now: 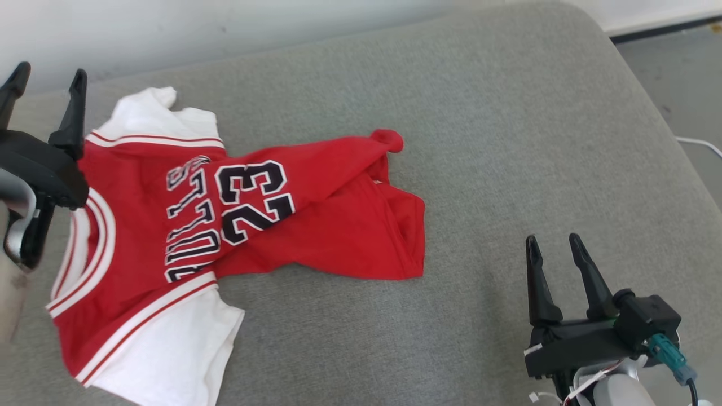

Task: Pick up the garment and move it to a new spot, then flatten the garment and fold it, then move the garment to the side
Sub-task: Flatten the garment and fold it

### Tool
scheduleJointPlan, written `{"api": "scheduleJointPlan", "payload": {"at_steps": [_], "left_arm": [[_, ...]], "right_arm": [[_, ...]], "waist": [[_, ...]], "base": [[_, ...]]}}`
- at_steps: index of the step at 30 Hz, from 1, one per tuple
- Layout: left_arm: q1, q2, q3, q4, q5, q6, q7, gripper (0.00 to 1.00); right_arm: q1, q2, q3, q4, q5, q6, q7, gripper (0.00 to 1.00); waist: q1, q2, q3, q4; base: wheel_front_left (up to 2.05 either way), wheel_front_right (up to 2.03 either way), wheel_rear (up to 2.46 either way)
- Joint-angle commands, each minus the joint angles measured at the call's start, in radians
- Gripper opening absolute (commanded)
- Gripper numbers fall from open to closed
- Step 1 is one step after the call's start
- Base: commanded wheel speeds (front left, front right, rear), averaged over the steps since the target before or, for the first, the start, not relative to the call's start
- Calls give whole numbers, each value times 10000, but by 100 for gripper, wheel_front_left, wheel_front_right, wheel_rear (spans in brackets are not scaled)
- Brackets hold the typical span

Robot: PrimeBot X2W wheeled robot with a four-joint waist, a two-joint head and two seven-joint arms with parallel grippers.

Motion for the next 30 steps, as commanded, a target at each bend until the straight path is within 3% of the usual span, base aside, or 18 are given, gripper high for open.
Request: {"api": "scheduleJointPlan", "payload": {"at_steps": [1,14,30], "left_arm": [[383,-41,454,-587,64,186,-51,100],[5110,-832,3781,-5234,1246,1330,-45,100],[9079,-2349,5674,-7703,2760,1403,-46,100]], "right_arm": [[184,-3,-7,19,-109,-26,-12,100],[734,-3,25,147,-355,-26,-12,100],[1129,-3,85,216,-509,-26,-12,100]], "waist": [[0,0,-477,410],[0,0,-1562,1464],[0,0,-2237,2113]], "base": [[0,0,0],[0,0,0],[0,0,0]]}}
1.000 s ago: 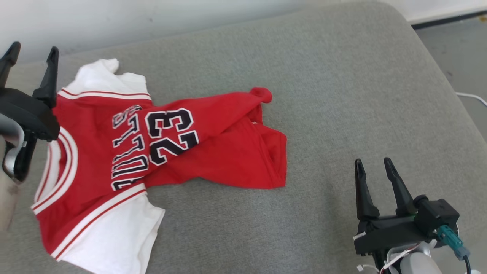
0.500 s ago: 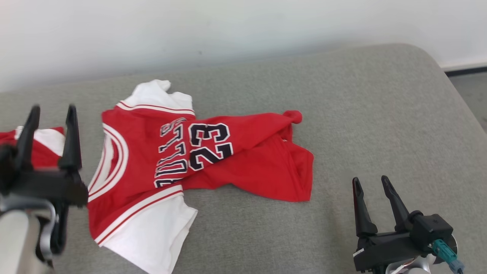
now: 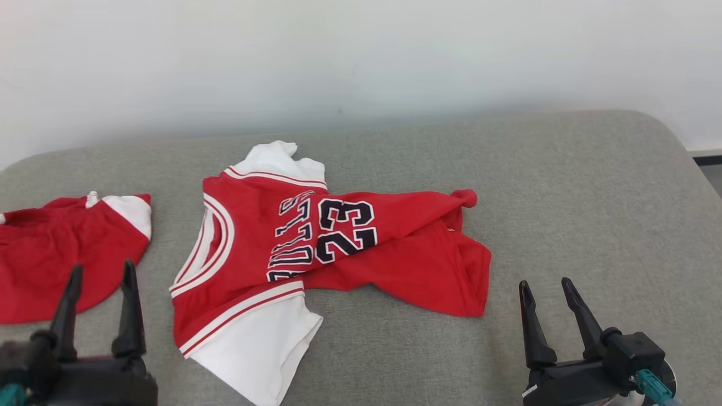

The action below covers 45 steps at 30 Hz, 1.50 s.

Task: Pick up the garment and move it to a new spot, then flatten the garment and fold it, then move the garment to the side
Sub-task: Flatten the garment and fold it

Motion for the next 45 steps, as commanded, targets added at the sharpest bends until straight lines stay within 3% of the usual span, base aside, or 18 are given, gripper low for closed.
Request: {"api": "scheduleJointPlan", "payload": {"at_steps": [1,8,18,33,45], "left_arm": [[279,-109,101,-145,177,-37,-8,100],[1315,-680,339,-551,794,-556,-8,100],[1581,-1276,844,-390,1163,-1225,-9,100],[1221,-1839,1141,-172,1620,-1560,-9,100],[581,-2122,659,160,1675,-1631,-9,100]], "right_arm": [[77,-3,32,-8,3,-26,-12,100],[243,-3,238,-12,-24,-26,-12,100],[250,-4,453,138,-19,-26,-10,100],[-422,-105,510,597,-243,-26,116,100],[-2845,-817,901,2753,-231,-26,921,100]], "waist": [[1,1,-100,127],[1,1,-182,318],[1,1,-115,422],[1,1,159,534],[1,1,909,1316]], "base": [[0,0,0],[0,0,0],[0,0,0],[0,0,0],[0,0,0]]}}
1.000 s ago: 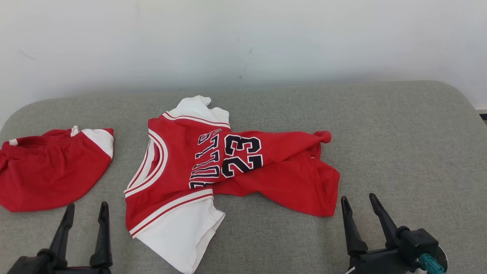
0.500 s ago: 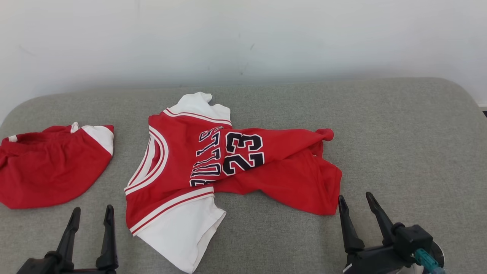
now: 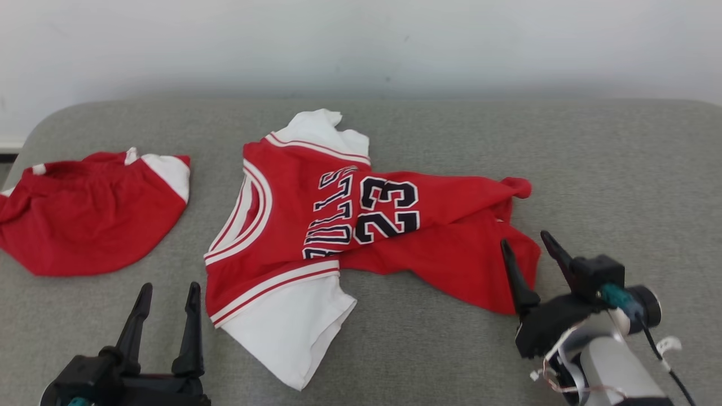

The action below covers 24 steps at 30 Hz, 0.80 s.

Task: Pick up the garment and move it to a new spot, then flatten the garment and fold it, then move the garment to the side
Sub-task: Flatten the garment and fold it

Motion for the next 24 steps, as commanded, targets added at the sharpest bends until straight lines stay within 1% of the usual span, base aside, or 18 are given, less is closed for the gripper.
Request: {"api": "scheduleJointPlan", "payload": {"at_steps": [1,9,13,15,16,17,18,19,24], "left_arm": [[-160,-26,1,30,10,4,-11,100],[-603,-64,-492,211,-187,2,-11,100],[-722,-97,-628,267,-268,1,-11,100],[-733,-103,-668,296,-291,1,-11,100],[-738,-100,-678,310,-303,1,-11,100],[-748,-103,-688,330,-308,0,-11,100],[-764,-112,-703,342,-311,0,-11,100],[-783,-121,-721,361,-319,0,-9,100],[-746,-73,-740,479,-333,0,-11,100]], "right_arm": [[-240,-67,57,150,57,-26,30,100],[-2052,-533,367,2085,280,-26,518,100],[-2648,-660,449,3039,490,-26,776,100],[-2926,-622,543,3367,619,-26,773,100],[-3024,-636,565,3569,717,-26,840,67],[-3102,-671,590,3787,774,-26,917,19],[-3188,-694,644,3938,805,-26,899,5],[-3267,-685,725,4045,870,-26,816,0],[-3425,-648,1169,4323,1074,-26,-19,0]], "waist": [[0,-1,283,307],[0,-1,807,964],[0,-1,924,1161],[0,-1,934,1220],[0,-1,937,1240],[0,-1,939,1257],[0,-1,942,1270],[0,-1,944,1281],[0,-1,771,1180]], "base": [[0,0,0],[0,0,0],[0,0,0],[0,0,0],[0,0,0],[0,0,0],[0,0,0],[0,0,0],[0,0,0]]}}
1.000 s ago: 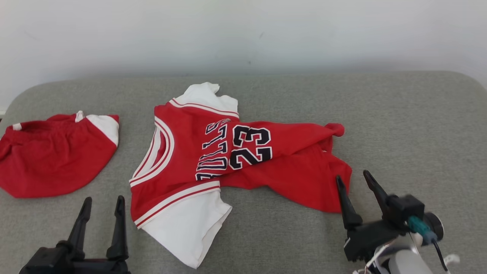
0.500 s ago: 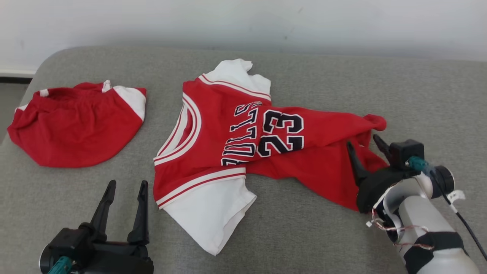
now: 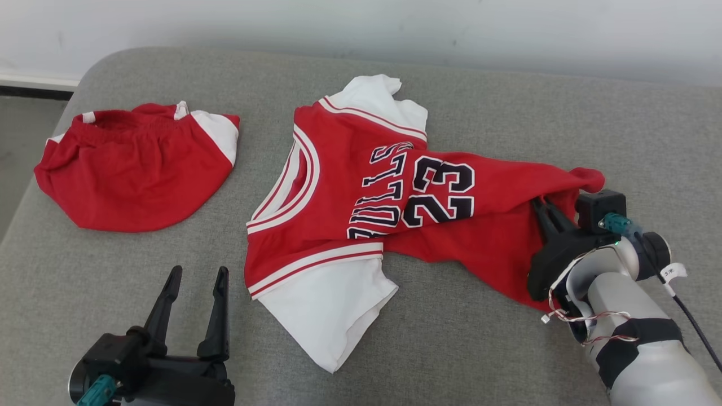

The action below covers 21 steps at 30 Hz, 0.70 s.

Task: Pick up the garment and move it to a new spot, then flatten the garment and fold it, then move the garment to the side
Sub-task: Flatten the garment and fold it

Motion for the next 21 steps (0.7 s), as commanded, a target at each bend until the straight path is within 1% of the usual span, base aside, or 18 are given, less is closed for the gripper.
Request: {"api": "scheduleJointPlan", "payload": {"at_steps": [1,5,7,9,11,16,18,21], "left_arm": [[42,40,-5,72,-74,11,-11,100],[325,70,4,179,-47,11,-11,100],[380,68,23,189,-49,11,-11,100],[539,79,82,213,-53,11,-11,100],[719,96,183,222,-59,11,-11,100],[1031,50,356,128,-34,10,-9,100],[1069,53,363,131,-40,10,-11,100],[1091,20,335,117,-23,10,-11,100]], "right_arm": [[74,52,219,130,154,-26,-312,0],[440,99,665,-101,448,-26,-844,0],[579,77,773,-277,527,-26,-934,0],[995,1,963,-786,678,-26,-1045,0],[1500,-134,1089,-1544,792,-26,-1084,0],[3318,-507,721,-4165,697,-26,-1098,0],[4118,-510,495,-5047,571,-26,-1098,0],[5272,-434,259,-6040,491,-26,-1100,0]], "waist": [[-2,-1,-212,-144],[-2,-1,-628,-411],[-2,-1,-725,-487],[-2,-1,-939,-673],[-2,-1,-1096,-883],[-2,-1,-1211,-1367],[-2,-1,-1196,-1490],[-2,-1,-1172,-1615]], "base": [[0,0,0],[0,0,0],[0,0,0],[0,0,0],[0,0,0],[0,0,0],[0,0,0],[0,0,0]]}}
